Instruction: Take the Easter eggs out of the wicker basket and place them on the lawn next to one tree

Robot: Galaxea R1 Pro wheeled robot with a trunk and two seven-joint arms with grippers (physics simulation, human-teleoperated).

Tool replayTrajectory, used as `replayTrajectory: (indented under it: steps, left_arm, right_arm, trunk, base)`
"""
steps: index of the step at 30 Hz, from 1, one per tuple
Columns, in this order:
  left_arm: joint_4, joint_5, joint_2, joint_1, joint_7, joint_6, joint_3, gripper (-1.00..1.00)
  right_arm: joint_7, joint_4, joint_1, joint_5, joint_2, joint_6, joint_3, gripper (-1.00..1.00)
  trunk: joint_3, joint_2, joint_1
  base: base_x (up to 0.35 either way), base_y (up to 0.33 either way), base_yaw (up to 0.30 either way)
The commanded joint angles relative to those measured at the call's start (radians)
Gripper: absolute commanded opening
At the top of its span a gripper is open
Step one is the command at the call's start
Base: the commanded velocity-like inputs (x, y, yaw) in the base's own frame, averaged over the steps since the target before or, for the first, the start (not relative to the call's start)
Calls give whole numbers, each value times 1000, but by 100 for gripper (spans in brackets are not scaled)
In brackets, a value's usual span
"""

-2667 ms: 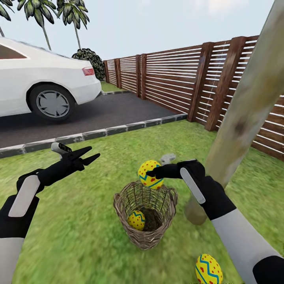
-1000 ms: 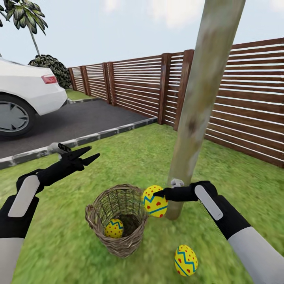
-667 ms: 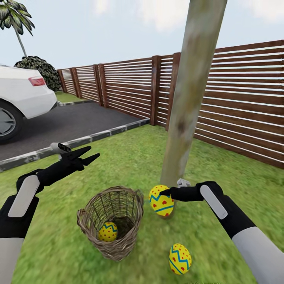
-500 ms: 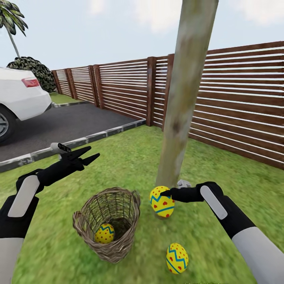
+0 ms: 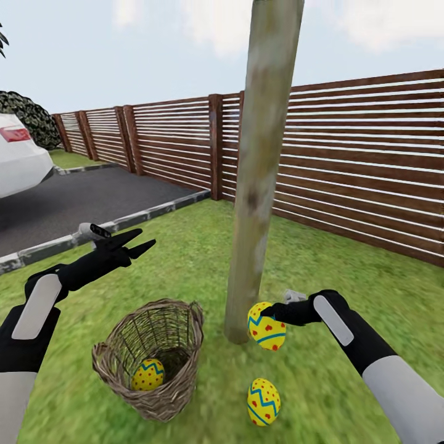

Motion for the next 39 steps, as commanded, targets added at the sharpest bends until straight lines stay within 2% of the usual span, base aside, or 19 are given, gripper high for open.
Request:
replayTrajectory:
  steps: [1, 6, 10, 13, 14, 16, 19, 20, 23, 25, 26, 28, 30, 32, 37, 39]
  left_arm:
    - [0, -2, 0, 0, -3, 4, 0, 100]
    - [0, -2, 1, 0, -3, 4, 0, 100]
    - [0, -2, 1, -1, -3, 4, 0, 100]
    - [0, -2, 1, 0, -3, 4, 0, 100]
    - [0, -2, 1, 0, -3, 4, 0, 100]
    - [0, -2, 1, 0, -3, 4, 0, 100]
    - [0, -2, -1, 0, -3, 4, 0, 100]
    - [0, -2, -1, 0, -3, 4, 0, 100]
    - [0, -2, -1, 0, -3, 4, 0, 100]
    - [0, -2, -1, 0, -2, 4, 0, 100]
    - [1, -2, -1, 0, -2, 4, 0, 100]
    - [1, -3, -1, 0, -2, 4, -1, 100]
    - [1, -3, -1, 0, -3, 4, -1, 100]
    - [2, -2, -2, 0, -3, 4, -1, 100]
    - [51, 0, -7, 3, -6, 2, -2, 100]
    - [72, -2, -10, 4, -5, 0, 0, 100]
  right_arm:
    - [-33, 0, -1, -5, 0, -1, 3, -100]
    - [-62, 33, -1, -2, -2, -4, 3, -100]
    - [-155, 39, -1, -2, 0, -8, 4, -100]
    - [-192, 81, -1, 0, 1, -56, 7, -100]
    - [-194, 92, -1, 6, 2, -65, 8, -100]
    - [-195, 113, -1, 49, 4, -82, 8, -100]
    - [-195, 184, -1, 110, 6, -147, 10, -100]
    - [-198, 216, -1, 121, 7, -182, 13, -100]
    - [-295, 225, -1, 125, 9, -221, 16, -100]
    - [-306, 226, -1, 145, 11, -234, 18, -100]
    - [-308, 228, -1, 181, 17, -239, 21, -100]
    - [-310, 258, -1, 248, 53, -243, 24, -100]
    - [-309, 294, -1, 280, 75, -266, 25, -100]
    - [-304, 310, -1, 286, 83, -300, 26, -100]
    - [-296, 316, -1, 285, 99, -308, 26, -100]
    - [-296, 369, -1, 285, 112, -310, 26, -100]
  trunk:
    - [0, 0, 0]
    - [6, 0, 0]
    - [11, 0, 0]
    - [14, 0, 0]
    - [15, 0, 0]
    - [18, 0, 0]
    - [21, 0, 0]
    - [22, 0, 0]
    - [25, 0, 0]
    - [25, 0, 0]
    - [25, 0, 0]
    - [25, 0, 0]
    - [25, 0, 0]
    - [25, 0, 0]
    - [22, -7, 4]
    - [15, -21, 11]
  base:
    - [0, 0, -204]
    - [0, 0, -204]
    - [0, 0, -204]
    - [0, 0, -204]
    - [0, 0, -204]
    - [0, 0, -204]
    - [0, 0, -204]
    - [0, 0, -204]
    - [0, 0, -120]
    - [0, 0, -18]
    - [0, 0, -5]
    - [0, 0, -2]
    - [0, 0, 0]
    - [0, 0, 0]
    - [0, 0, 0]
    - [0, 0, 0]
